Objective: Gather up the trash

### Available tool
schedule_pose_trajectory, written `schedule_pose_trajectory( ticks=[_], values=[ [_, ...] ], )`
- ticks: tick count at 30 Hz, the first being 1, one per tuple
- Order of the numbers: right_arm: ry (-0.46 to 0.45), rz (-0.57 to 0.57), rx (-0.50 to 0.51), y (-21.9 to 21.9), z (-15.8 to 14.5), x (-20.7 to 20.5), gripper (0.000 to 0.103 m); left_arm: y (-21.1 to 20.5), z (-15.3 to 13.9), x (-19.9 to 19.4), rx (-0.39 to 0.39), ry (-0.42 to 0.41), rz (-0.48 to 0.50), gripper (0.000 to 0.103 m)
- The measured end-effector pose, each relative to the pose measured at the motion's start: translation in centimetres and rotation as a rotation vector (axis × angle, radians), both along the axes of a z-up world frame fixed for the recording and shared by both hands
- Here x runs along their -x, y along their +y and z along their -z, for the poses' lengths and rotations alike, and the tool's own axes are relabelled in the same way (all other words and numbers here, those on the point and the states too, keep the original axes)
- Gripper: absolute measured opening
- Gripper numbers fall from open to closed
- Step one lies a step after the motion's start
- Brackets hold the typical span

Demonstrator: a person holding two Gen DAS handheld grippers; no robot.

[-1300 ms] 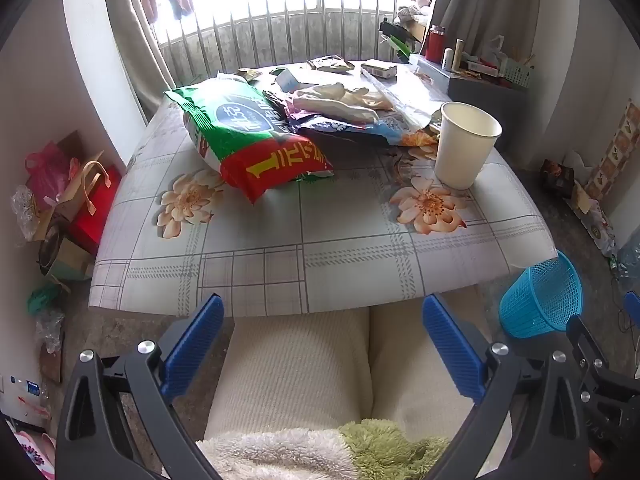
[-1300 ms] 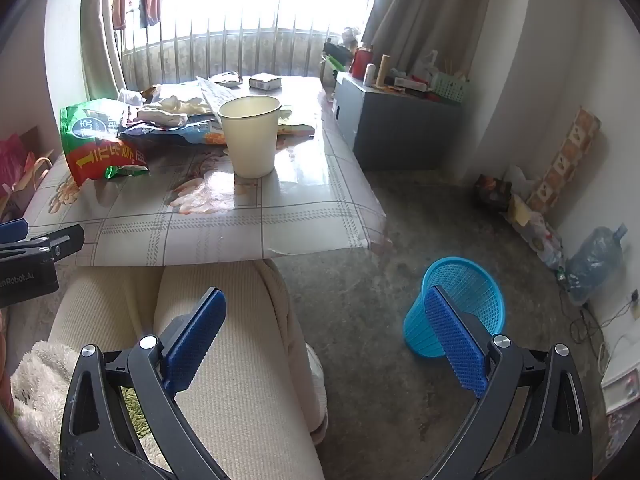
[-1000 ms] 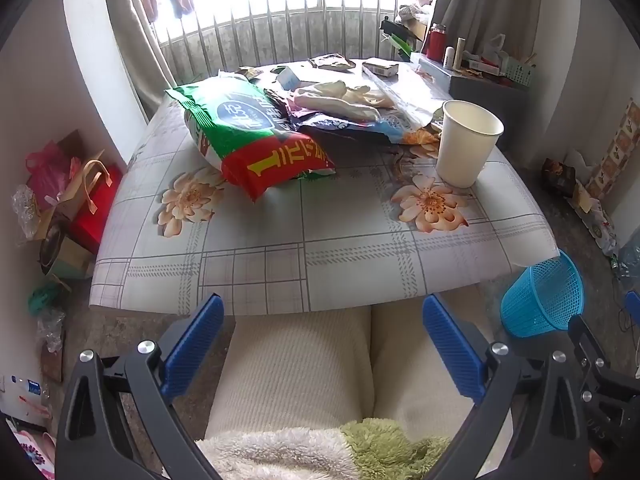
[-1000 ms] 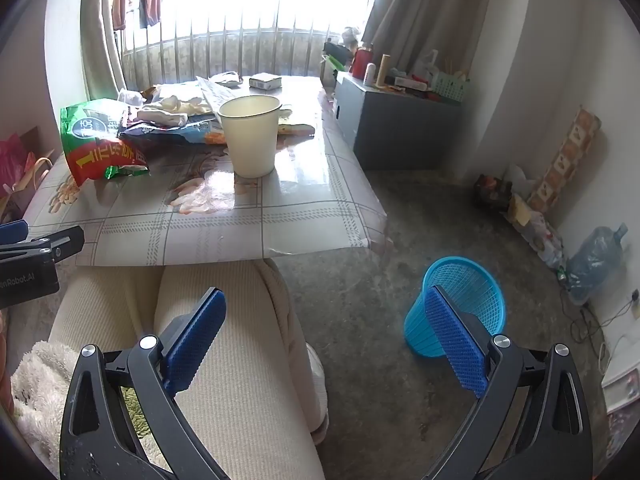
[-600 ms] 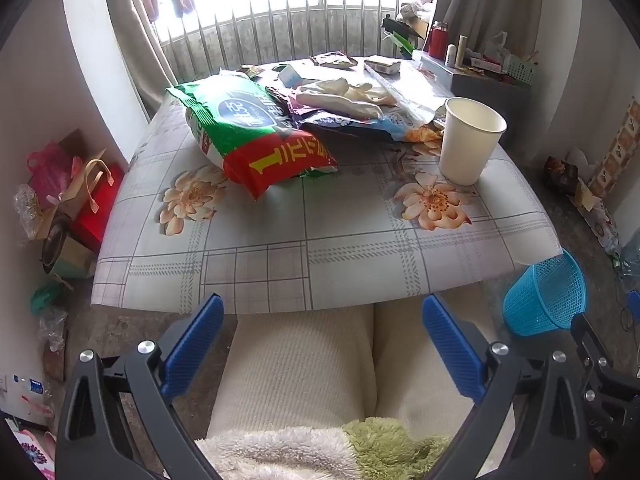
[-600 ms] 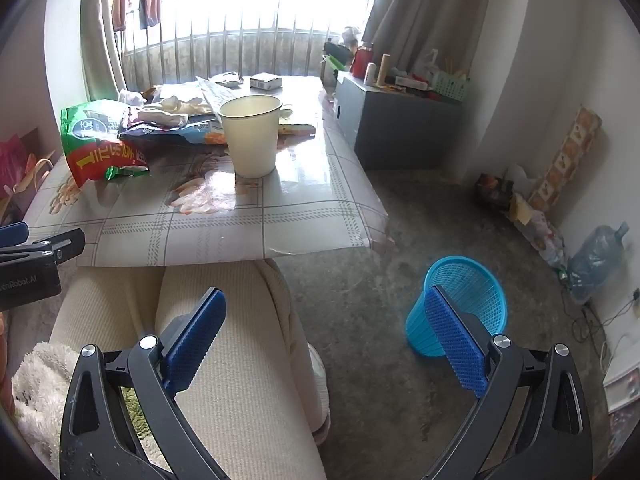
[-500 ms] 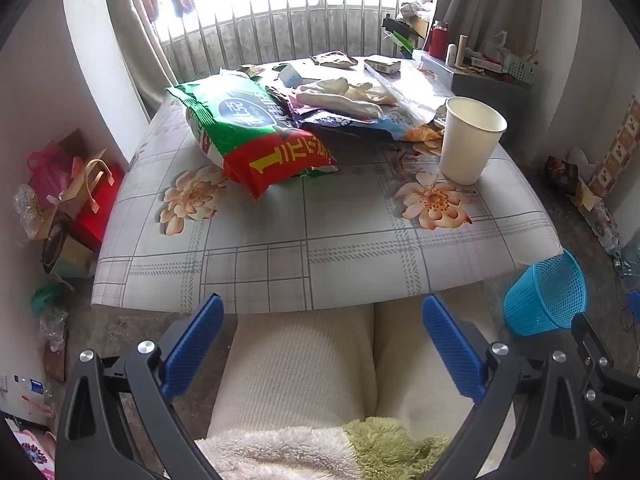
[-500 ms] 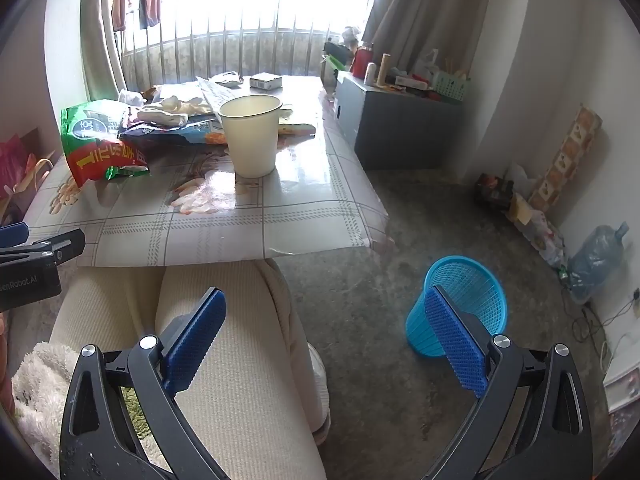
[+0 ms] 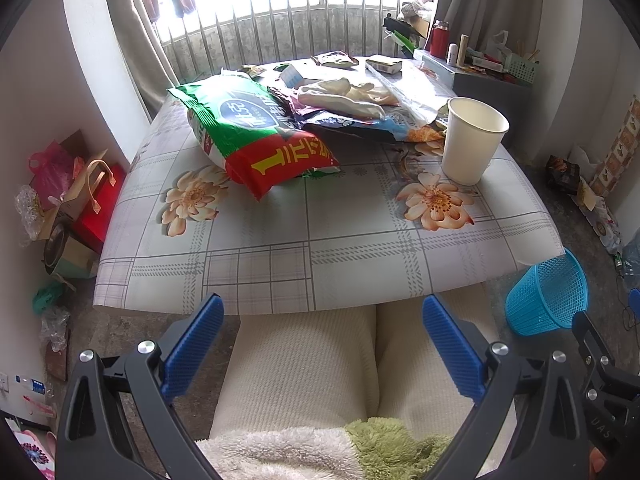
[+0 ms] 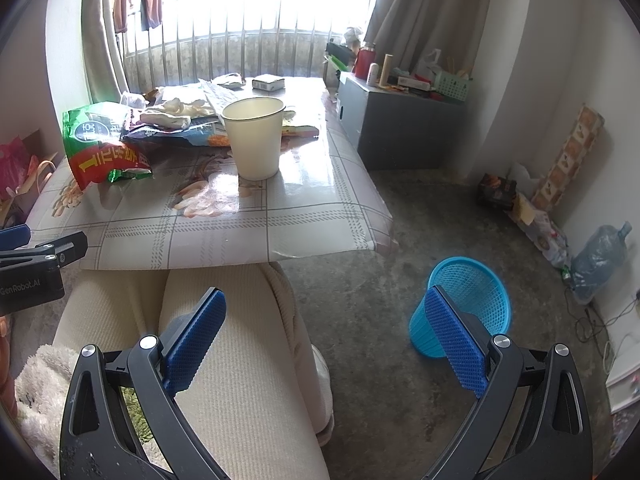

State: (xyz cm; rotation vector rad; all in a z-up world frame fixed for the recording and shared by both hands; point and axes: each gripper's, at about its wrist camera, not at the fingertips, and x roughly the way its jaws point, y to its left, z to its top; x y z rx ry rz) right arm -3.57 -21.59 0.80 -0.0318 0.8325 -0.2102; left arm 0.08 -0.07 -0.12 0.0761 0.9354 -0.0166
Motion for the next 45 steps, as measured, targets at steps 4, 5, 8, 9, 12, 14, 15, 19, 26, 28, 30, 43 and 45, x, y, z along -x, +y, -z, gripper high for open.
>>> schedule_pose_trajectory(
  ticks=[4,5,8,9,12,14,15,19,26,28,30,43,45],
  values=[
    [-0.001,-0.002,-0.012,0.0,0.0,-0.3,0.095,0.1,0.0,0.0,0.000,0.004,0.003,0.097],
    [-0.001,-0.002,-0.013,0.0,0.0,-0.3,0.095,0.1,0.1,0.0,0.000,0.005,0.003,0.097],
    [-0.007,-0.004,-0.026,0.0,-0.1,-0.6,0.095,0.4,0.2,-0.2,0.005,-0.001,0.004,0.097],
    [-0.013,-0.006,-0.035,0.0,-0.2,-0.7,0.095,0.7,0.2,-0.2,0.011,-0.006,0.006,0.097],
    [-0.028,-0.011,-0.053,0.0,-0.5,-1.3,0.095,1.4,0.0,-0.4,0.026,-0.017,0.010,0.097],
    [-0.036,-0.013,-0.063,0.0,-0.7,-1.7,0.095,2.1,-0.1,-0.6,0.031,-0.029,0.009,0.097],
    [-0.039,-0.015,-0.068,0.1,-0.7,-1.9,0.095,2.1,-0.1,-1.1,0.032,-0.031,0.009,0.097],
    [-0.041,-0.021,-0.087,0.3,-0.9,-2.9,0.095,3.5,-0.5,-1.7,0.057,-0.064,0.019,0.097],
    [-0.053,-0.006,-0.134,0.0,-1.7,-5.1,0.095,7.5,-2.4,-3.4,0.146,-0.139,0.001,0.097],
    [-0.059,-0.001,-0.157,-0.1,-2.0,-5.8,0.095,8.8,-2.9,-3.9,0.183,-0.157,-0.015,0.097],
    [-0.069,0.001,-0.179,-0.2,-2.4,-6.4,0.095,10.0,-3.2,-4.5,0.222,-0.168,-0.029,0.097],
    [-0.103,0.033,-0.312,-2.1,-4.0,-11.4,0.093,16.2,-6.6,-10.1,0.424,-0.202,-0.091,0.097],
    [-0.107,0.033,-0.332,-2.4,-4.0,-12.2,0.091,17.8,-7.7,-11.9,0.456,-0.224,-0.109,0.097]
  ],
)
